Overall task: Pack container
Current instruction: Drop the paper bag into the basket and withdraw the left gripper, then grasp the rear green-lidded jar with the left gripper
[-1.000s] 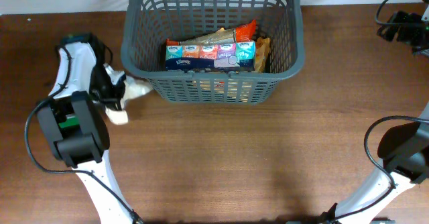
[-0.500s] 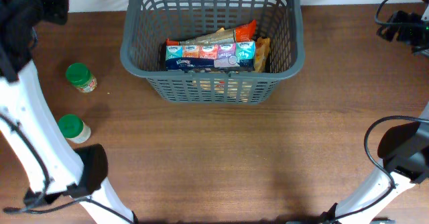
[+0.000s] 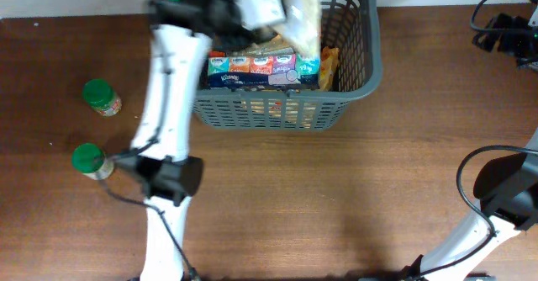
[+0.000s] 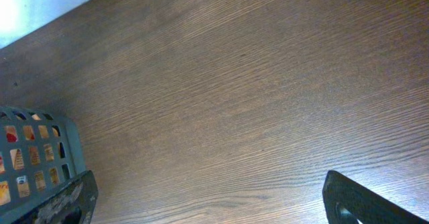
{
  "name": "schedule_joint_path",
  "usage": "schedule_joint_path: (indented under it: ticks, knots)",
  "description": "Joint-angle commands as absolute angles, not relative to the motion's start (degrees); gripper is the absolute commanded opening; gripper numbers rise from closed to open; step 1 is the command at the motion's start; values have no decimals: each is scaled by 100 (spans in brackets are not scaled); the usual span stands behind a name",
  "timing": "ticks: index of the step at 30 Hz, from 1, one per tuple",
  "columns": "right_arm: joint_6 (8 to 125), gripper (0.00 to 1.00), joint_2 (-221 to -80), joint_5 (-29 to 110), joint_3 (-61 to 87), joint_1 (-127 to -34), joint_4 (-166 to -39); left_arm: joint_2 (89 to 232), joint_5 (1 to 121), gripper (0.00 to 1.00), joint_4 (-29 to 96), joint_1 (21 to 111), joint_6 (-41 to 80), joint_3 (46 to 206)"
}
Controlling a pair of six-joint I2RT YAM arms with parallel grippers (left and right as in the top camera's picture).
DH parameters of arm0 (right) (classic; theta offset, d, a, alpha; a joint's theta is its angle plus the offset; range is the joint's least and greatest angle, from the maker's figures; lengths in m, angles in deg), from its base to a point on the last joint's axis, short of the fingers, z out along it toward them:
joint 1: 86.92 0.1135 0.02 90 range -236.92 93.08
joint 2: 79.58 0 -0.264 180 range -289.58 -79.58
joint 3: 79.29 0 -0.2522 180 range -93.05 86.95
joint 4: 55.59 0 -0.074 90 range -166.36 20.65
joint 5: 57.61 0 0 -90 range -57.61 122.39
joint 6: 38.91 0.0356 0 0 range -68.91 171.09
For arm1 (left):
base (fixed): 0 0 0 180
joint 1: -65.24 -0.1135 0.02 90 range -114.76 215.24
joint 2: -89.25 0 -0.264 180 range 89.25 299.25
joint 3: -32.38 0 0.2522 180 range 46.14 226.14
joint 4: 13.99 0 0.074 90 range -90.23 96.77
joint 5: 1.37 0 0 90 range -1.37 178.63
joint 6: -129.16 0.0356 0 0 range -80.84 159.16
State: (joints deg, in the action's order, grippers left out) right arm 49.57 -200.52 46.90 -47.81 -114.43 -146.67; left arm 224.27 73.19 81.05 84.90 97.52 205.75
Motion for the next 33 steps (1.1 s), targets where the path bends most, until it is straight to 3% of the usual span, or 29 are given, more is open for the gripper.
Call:
schedule_joint_path:
  ticks: [1,5,7,8,9,14,16,21,25,33]
  knots:
    - [4990,99,-19965,4720,-4748,-11469,-14650,22558,7708,2,8177,8997,9925,20623]
    - [4990,99,-19965,4720,-4748,-11469,-14650,22650,7809,2,8472,9406,9731,20623]
    - [4990,99,-19965,4720,-4748,-11469,-14650,22650,7979,21,8476,9511,9396,20623]
    - [4990,99,-19965,4720,-4748,-11469,-14650,22652,8128,39,8459,9544,9206,20623]
    - [4990,99,-19965,4720,-4748,-11469,-14650,22650,8344,99,8446,9563,8987,20623]
    - [4990,99,-19965,4720,-4748,-11469,-14650,22645,10466,99,8424,9423,6968,21126]
    - [4990,99,-19965,4720,-4748,-11469,-14650,22600,10683,99,8494,9115,6161,21687]
    - [4990,99,-19965,4720,-4748,-11469,-14650,22117,10230,99,8809,7703,4854,22592]
    - [4990,99,-19965,4720,-4748,-11469,-14650,21953,9050,99,9257,6401,4769,22575]
    - [4990,98,-19965,4720,-4748,-11469,-14650,21979,8753,100,9633,4829,4439,20560]
